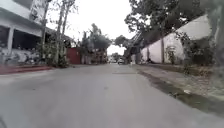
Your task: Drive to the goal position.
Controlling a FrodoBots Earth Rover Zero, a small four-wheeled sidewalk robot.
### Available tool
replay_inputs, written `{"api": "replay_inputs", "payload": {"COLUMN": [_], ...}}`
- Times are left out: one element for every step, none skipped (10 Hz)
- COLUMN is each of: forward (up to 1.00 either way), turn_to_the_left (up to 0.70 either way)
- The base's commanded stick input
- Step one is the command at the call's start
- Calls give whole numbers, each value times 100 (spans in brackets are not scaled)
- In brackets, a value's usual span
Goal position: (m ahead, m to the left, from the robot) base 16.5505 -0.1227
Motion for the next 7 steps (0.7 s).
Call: {"api": "replay_inputs", "payload": {"forward": [100, 100, 100, 100, 100, 100, 100], "turn_to_the_left": [0, 0, 0, 0, 0, 0, 0]}}
